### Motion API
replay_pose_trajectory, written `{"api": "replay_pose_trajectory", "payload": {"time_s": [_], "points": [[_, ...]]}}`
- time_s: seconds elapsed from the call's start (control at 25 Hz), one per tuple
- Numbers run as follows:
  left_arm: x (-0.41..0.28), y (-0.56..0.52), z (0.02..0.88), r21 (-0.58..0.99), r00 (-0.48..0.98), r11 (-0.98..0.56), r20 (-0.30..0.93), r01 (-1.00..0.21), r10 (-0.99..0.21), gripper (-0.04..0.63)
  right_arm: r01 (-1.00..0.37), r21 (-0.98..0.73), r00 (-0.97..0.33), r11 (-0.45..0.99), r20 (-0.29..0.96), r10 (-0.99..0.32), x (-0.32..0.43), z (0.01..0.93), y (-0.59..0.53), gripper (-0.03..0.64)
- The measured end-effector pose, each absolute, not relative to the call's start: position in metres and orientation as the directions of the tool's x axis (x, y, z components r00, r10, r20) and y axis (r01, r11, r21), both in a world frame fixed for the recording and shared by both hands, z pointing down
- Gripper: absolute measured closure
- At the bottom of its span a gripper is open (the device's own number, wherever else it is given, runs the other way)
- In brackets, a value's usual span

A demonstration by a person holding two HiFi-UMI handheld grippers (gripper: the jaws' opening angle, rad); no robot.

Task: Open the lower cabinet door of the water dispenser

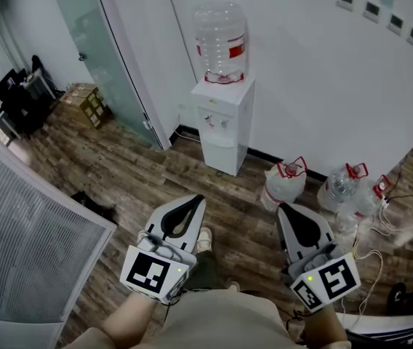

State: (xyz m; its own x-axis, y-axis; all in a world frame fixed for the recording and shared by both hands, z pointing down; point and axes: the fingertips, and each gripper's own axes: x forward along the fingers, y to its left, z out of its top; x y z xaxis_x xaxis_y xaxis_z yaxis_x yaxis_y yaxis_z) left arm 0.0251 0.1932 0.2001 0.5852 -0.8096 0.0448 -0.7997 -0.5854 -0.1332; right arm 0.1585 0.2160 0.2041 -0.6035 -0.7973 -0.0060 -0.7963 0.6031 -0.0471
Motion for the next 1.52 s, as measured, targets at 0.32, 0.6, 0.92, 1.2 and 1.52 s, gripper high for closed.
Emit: {"api": "replay_pose_trajectory", "payload": {"time_s": [0.32, 0.6, 0.92, 1.2, 1.52], "points": [[0.016, 0.159, 0.205, -0.126, 0.598, -0.596, 0.021, -0.793, -0.801, 0.591, -0.792, -0.046, -0.609, 0.608, 0.006, -0.793, 0.141, 0.217, 0.18, 0.612], [-0.01, 0.1, 0.216, -0.119, 0.595, -0.594, 0.034, -0.795, -0.803, 0.591, -0.789, -0.051, -0.615, 0.613, 0.044, -0.788, 0.116, 0.23, 0.119, 0.611], [-0.036, 0.008, 0.231, -0.071, 0.612, -0.616, 0.079, -0.784, -0.787, 0.591, -0.802, -0.073, -0.598, 0.593, 0.085, -0.797, 0.092, 0.241, 0.024, 0.611], [-0.064, -0.079, 0.236, -0.055, 0.634, -0.641, 0.109, -0.765, -0.766, 0.591, -0.821, -0.094, -0.57, 0.562, 0.129, -0.811, 0.066, 0.25, -0.065, 0.611], [-0.092, -0.177, 0.246, -0.033, 0.684, -0.694, 0.141, -0.719, -0.716, 0.591, -0.849, -0.099, -0.528, 0.519, 0.175, -0.831, 0.034, 0.253, -0.162, 0.611]]}}
